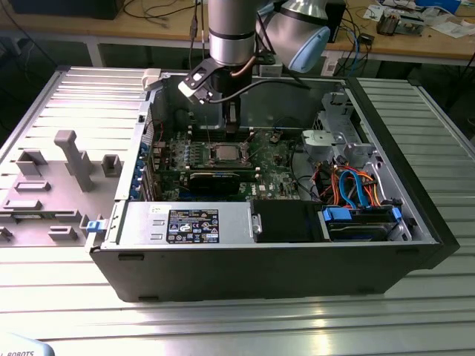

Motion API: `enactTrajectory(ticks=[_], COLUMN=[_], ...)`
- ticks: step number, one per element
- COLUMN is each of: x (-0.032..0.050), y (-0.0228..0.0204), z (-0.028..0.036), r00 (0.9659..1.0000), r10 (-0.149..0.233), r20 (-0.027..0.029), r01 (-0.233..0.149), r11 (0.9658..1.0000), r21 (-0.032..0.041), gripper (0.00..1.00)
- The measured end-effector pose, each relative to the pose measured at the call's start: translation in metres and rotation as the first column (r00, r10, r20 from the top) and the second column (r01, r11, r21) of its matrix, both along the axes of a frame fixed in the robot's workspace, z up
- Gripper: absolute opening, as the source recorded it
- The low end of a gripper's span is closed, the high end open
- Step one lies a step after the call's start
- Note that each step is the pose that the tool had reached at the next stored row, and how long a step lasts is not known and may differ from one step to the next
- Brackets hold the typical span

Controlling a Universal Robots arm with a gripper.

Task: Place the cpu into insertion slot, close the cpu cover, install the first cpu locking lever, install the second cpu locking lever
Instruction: 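Close the cpu cover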

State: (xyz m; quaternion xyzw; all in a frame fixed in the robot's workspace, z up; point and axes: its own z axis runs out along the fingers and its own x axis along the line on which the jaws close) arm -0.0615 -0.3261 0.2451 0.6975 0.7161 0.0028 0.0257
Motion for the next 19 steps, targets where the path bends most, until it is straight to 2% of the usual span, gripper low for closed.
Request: enactTrajectory(ticks=[4,19], x=[0.0000,0.0000], y=[0.0000,0.0000], z=[0.0029,0.0209], r00=[1.0000,1.0000], r10=[0.000,0.000], r20=[0.0000,0.0000], r01=[0.000,0.000], r11=[1.0000,1.0000], r21=[0.0000,0.0000], gripper=[0.12,0.12])
